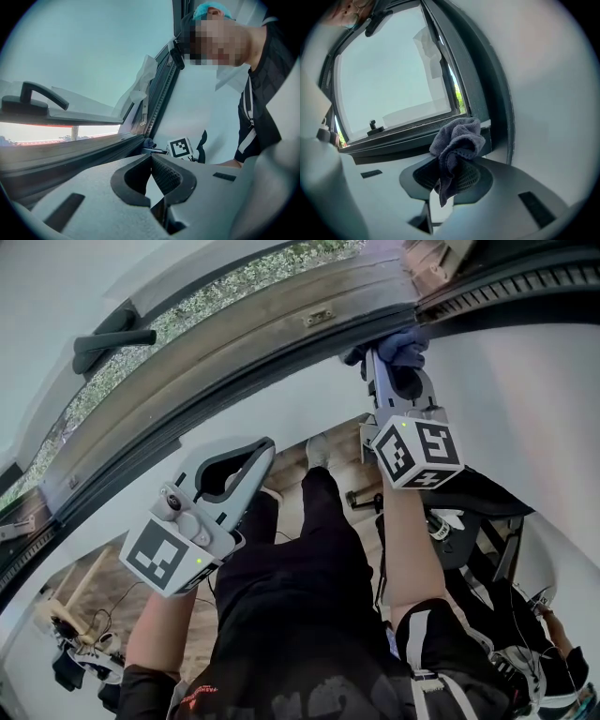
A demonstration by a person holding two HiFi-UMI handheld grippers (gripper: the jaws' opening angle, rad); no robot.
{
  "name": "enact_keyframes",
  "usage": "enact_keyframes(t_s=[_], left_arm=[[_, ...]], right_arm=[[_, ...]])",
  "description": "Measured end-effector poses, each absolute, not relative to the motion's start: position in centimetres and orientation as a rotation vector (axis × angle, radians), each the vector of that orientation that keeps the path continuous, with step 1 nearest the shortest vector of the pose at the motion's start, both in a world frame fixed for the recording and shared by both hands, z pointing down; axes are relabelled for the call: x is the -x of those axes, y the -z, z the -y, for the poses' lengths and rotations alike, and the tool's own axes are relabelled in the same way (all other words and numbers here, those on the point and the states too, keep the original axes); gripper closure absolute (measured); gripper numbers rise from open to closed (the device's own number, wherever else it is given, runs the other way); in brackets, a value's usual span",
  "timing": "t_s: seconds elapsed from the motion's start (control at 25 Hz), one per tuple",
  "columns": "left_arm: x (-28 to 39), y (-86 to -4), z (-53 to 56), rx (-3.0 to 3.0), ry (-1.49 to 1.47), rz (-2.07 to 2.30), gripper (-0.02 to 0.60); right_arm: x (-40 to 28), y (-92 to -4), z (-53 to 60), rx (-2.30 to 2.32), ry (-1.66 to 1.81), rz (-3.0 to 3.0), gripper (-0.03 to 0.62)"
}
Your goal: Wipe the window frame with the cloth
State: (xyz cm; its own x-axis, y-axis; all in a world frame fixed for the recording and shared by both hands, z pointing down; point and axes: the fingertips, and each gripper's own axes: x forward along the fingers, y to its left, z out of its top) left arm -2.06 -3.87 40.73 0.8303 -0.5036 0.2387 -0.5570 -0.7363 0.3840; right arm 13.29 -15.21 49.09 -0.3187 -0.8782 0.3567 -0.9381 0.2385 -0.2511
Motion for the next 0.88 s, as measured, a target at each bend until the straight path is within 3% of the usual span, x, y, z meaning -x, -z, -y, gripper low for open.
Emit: enact_keyframes(t_s=[0.88], left_arm=[[7.1,-41.1,1.9,-2.555,-0.125,0.827,0.561]], right_arm=[[-6.7,-49.6,12.8,-1.646,-0.646,2.382,0.539]])
